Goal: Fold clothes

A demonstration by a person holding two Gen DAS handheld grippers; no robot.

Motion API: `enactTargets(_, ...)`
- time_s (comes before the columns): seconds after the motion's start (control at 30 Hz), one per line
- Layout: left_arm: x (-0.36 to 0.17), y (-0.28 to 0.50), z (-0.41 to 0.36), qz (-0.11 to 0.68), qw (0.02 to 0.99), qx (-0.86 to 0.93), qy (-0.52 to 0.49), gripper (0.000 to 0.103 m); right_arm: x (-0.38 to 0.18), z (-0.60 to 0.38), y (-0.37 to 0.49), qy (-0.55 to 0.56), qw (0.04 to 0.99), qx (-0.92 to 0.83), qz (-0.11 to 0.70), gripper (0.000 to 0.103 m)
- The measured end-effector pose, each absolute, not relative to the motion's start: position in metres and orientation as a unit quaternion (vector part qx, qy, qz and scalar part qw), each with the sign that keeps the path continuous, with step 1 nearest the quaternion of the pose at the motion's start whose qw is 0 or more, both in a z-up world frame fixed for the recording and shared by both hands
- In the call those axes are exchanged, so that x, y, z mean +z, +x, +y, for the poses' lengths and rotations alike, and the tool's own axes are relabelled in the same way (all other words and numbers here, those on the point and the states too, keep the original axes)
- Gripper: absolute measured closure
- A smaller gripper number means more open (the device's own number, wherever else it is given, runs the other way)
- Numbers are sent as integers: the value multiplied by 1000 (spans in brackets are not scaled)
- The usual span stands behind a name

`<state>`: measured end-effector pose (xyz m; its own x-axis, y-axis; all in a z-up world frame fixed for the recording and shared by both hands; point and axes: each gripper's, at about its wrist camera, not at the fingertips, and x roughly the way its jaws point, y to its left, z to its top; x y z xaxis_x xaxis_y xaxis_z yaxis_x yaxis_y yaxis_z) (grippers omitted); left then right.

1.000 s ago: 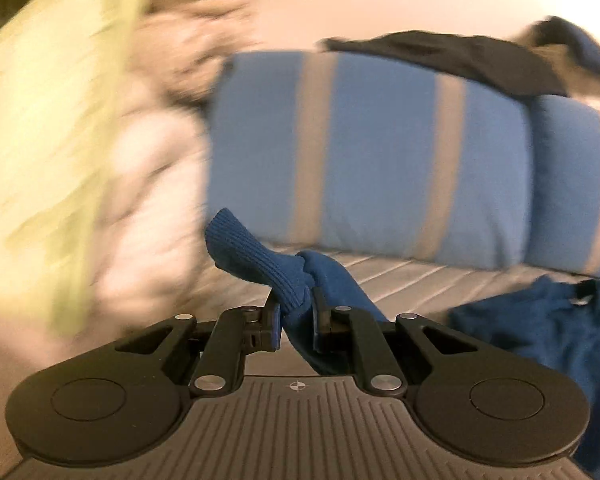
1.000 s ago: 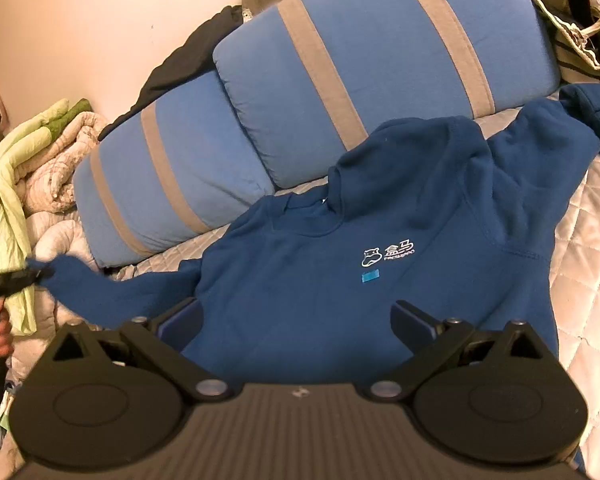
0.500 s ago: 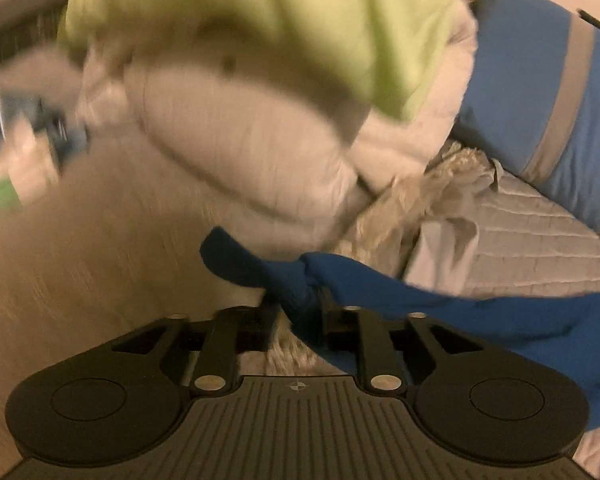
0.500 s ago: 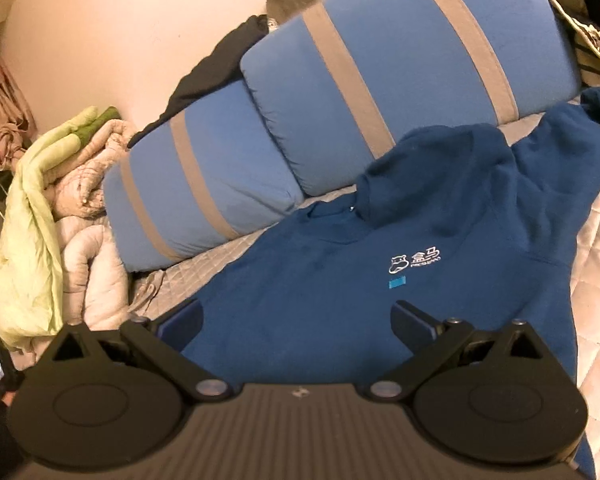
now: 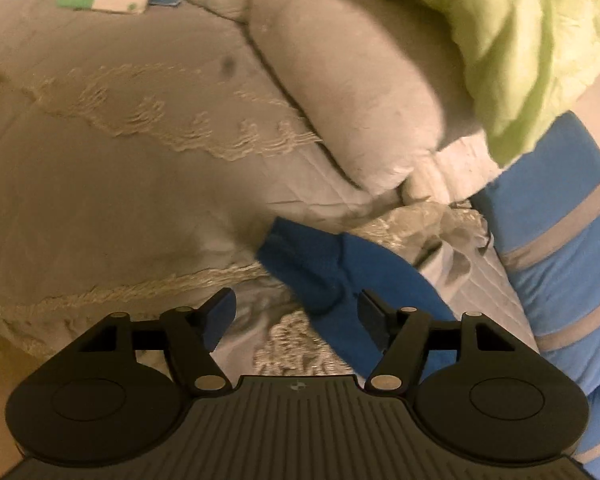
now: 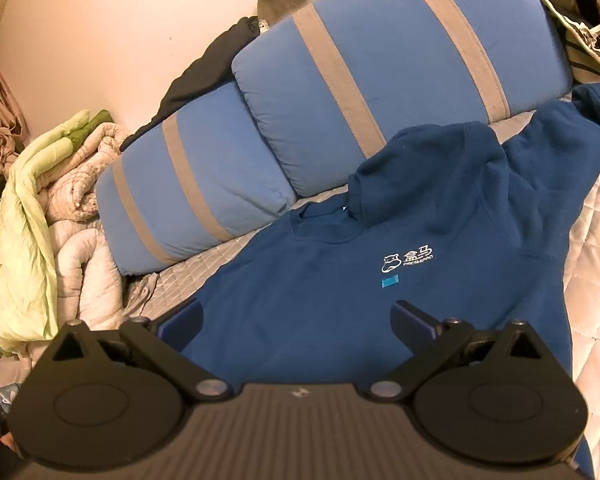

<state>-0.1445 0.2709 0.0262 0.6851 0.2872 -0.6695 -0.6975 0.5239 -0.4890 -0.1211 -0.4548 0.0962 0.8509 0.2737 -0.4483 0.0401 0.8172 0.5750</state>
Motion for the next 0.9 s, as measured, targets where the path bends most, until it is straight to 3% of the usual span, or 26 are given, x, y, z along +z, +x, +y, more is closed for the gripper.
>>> enactTargets(0.4,-4,-132,276,260,827,285,-408,39,96,-453,-121,294,914,59,273,0)
enactTargets(0.57,-1,-122,281,242,828,266,-430,45,95,-454,-120,298,912,58,276,0)
enactTargets(0.9,2,-119,283,219,817,221,-485,68,94,-456,-120,304,910,57,277,0)
